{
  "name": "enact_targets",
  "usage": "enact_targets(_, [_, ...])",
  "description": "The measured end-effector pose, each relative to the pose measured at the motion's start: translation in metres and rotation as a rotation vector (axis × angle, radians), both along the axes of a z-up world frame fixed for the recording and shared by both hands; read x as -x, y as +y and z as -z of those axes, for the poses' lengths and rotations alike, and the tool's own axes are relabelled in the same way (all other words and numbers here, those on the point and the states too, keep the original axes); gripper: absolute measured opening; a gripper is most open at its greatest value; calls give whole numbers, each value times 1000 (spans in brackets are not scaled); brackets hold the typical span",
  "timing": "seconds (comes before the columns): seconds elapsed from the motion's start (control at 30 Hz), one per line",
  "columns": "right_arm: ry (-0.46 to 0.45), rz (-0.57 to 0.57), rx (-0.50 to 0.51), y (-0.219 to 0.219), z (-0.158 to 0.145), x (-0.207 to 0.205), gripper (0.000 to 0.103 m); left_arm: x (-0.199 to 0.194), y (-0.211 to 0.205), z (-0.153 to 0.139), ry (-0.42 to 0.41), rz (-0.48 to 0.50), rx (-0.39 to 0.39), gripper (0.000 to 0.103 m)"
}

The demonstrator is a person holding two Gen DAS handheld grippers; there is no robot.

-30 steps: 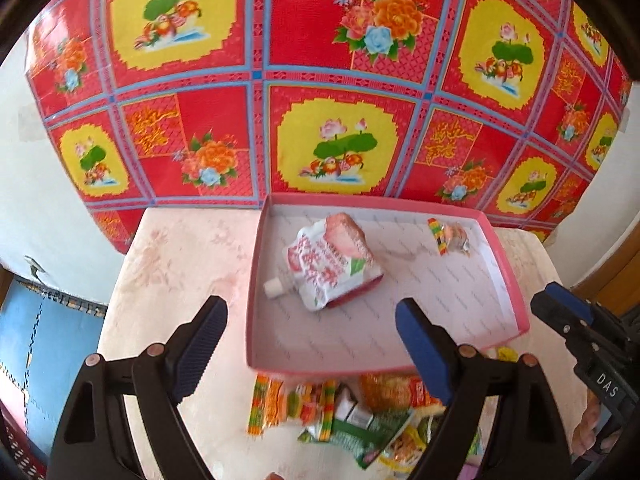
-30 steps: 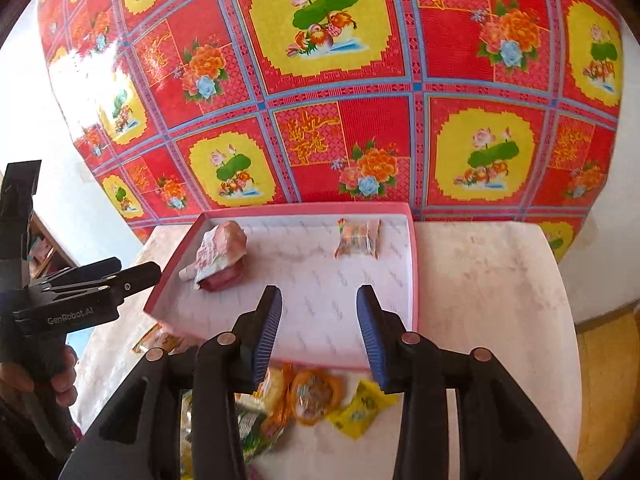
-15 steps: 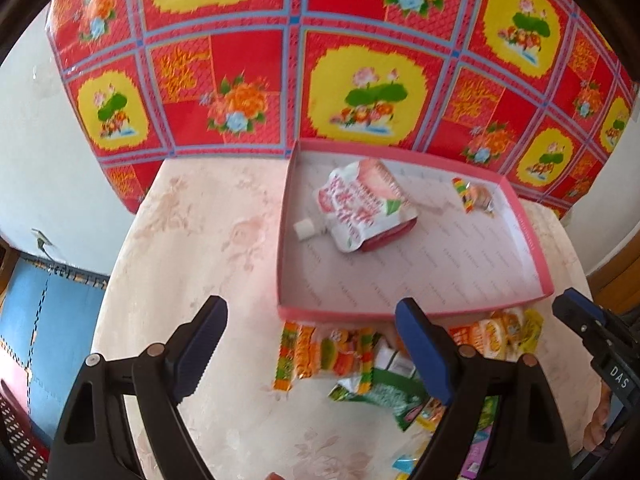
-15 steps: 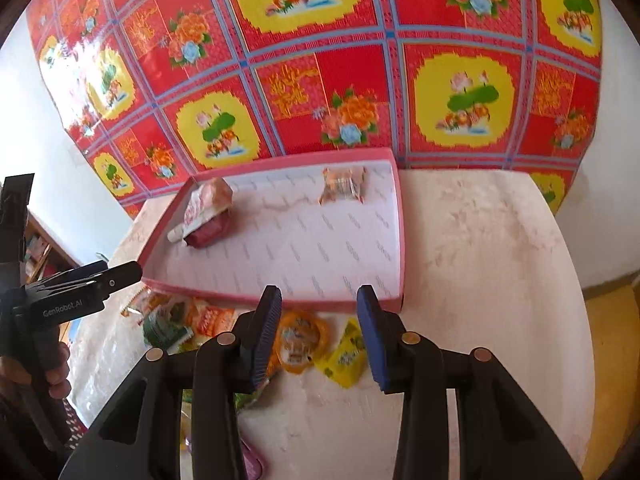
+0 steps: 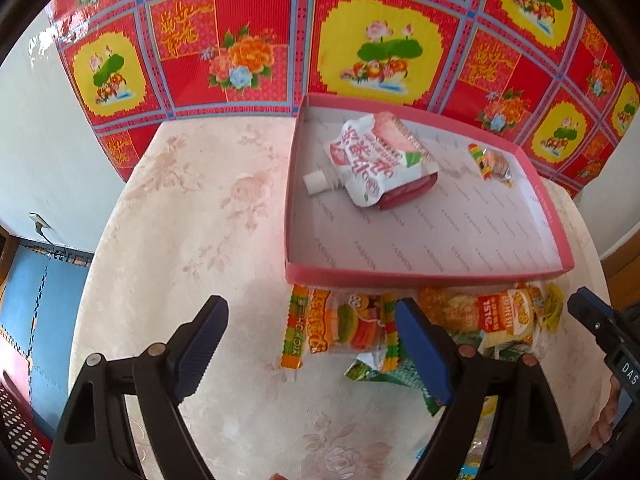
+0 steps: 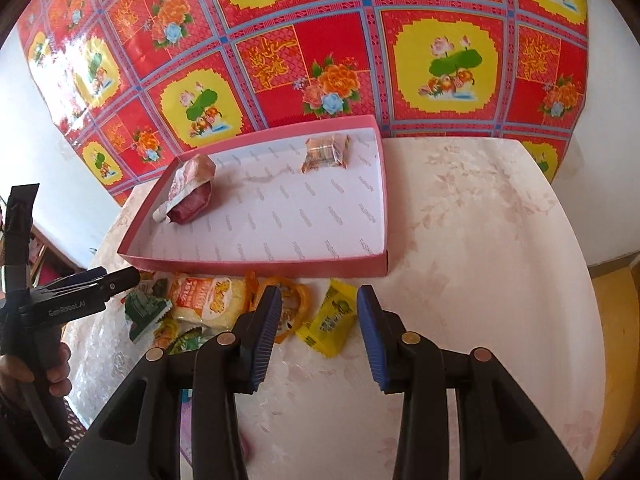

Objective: Organize snacks
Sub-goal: 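Withdraw both tools from the box and move them toward the snack pile, then grasp the orange-green candy strip pack with the left tool while the right grasps the yellow-green pack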

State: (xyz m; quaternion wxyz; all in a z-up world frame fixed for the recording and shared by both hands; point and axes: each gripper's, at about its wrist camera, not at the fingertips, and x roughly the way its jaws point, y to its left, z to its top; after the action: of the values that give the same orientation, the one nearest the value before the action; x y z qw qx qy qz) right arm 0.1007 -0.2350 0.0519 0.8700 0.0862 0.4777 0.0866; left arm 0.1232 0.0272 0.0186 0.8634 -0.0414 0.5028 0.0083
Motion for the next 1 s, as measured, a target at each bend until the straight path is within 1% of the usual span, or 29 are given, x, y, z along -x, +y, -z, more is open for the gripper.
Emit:
enact_targets(0.17, [13,13,-2,-4,5,2,40,0,3,5,12,-11,14,82])
enact_targets(0.33, [21,26,-1,-8,8,3,40,1,4,7,13,-1,34,81])
enact_targets(0.47, [29,31,-2,-10,11,4,40,3,6,8,9,8,42,75])
enact_targets(0.57, [33,31,-1,-10,13,5,40,6,9,9,12,2,39,73])
enact_targets(0.73, [44,36,-1,-9,17,5,40,7,10,12,14,-3,23,72])
enact_targets(0.87, [54,44,3,-8,21,5,40,6,7,13,0,2,0,72])
enact_targets(0.93, [62,51,4,-6,24,4,40,7,6,13,-9,0,-9,70])
enact_targets(1.0, [65,53,2,-5,26,3,40,8,6,13,-16,-1,-20,64])
